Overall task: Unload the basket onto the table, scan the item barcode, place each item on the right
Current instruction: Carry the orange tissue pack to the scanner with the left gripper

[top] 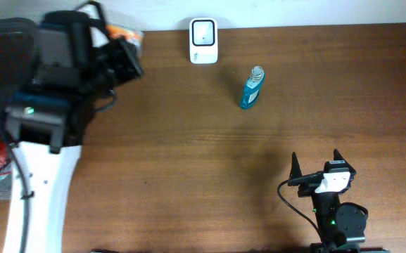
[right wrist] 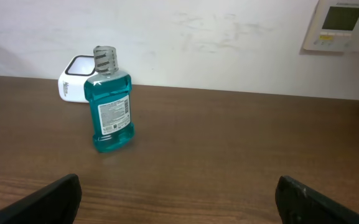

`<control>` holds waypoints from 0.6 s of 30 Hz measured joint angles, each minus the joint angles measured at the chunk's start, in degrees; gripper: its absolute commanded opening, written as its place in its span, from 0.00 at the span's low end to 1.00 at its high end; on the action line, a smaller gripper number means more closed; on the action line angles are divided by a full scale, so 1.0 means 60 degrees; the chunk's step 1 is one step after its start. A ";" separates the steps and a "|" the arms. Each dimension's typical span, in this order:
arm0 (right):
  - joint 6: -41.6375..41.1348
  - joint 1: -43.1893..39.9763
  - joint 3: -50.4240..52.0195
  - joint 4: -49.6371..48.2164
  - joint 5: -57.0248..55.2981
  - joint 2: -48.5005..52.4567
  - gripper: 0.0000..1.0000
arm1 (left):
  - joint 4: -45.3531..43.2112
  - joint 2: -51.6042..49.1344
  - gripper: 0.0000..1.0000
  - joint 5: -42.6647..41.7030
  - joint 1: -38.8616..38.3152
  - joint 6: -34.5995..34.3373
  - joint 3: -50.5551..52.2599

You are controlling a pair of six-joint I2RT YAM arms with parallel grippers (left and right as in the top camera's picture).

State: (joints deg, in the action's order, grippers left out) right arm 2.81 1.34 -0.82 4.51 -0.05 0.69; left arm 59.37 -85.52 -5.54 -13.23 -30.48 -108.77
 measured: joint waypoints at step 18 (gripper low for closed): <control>0.0004 0.0000 0.0000 0.0000 0.0004 0.0000 0.98 | 0.2302 -0.4360 0.01 0.0495 -0.1923 0.0849 0.0022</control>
State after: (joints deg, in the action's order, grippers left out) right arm 2.83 1.34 -0.82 4.51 -0.03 0.69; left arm 73.19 -111.68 -2.57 -24.77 -25.39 -108.64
